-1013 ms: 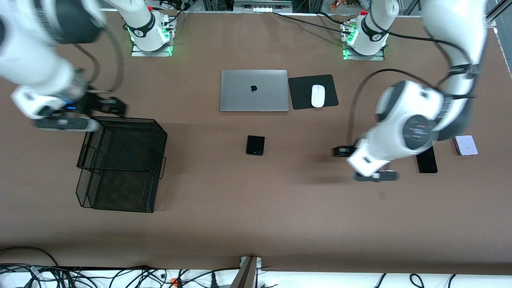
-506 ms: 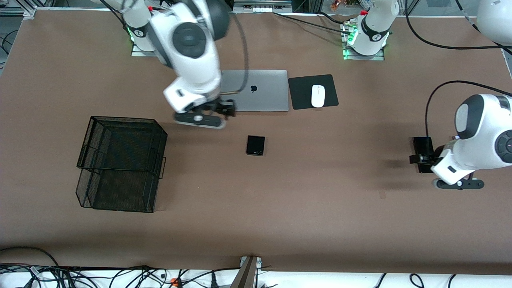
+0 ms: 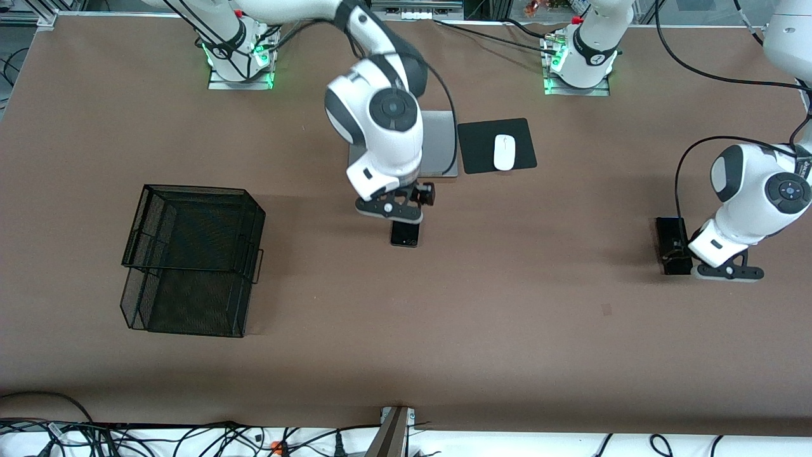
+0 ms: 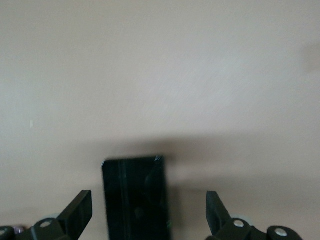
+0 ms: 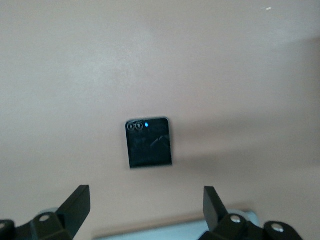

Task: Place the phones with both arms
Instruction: 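Grasp the flip phone with the right gripper while the left grasps the black phone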

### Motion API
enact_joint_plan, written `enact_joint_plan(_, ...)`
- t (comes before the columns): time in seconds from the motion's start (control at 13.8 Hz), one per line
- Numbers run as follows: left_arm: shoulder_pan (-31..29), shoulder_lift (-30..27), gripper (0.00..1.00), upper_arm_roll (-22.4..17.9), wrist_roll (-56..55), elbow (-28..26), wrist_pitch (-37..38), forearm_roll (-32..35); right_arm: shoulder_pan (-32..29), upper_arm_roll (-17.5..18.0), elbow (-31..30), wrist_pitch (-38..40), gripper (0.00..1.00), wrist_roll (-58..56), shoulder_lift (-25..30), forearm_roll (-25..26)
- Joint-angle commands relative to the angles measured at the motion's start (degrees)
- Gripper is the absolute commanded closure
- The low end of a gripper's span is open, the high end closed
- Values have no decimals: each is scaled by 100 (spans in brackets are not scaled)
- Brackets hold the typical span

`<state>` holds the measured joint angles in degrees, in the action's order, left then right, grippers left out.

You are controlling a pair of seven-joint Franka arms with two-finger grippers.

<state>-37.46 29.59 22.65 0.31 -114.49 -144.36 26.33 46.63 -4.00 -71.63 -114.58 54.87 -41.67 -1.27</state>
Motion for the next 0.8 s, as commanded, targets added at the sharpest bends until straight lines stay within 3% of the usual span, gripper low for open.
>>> enact_joint_plan(0.0,-278,257,0,108,66,-144,-118,127,21,-40,-87,-764,0,313,-420,-49)
enact_joint_plan(0.43,-552,566,0,117,110,-135,-118,127,48,-48,-167,-1408,0,252,-1106,4)
enact_joint_plan(0.51,-543,566,31,117,101,-135,-110,127,48,-48,-193,-1609,0,270,-1185,-5)
enact_joint_plan(0.58,-534,566,47,117,110,-135,-110,127,48,-40,-202,-1733,0,278,-1256,-5)
enact_joint_plan(0.65,-517,566,51,117,110,-118,-110,127,56,-48,-203,-1734,0,279,-1274,-5)
enact_joint_plan(0.72,-499,557,67,125,101,-109,-101,127,56,-48,-211,-1734,0,270,-1283,-5)
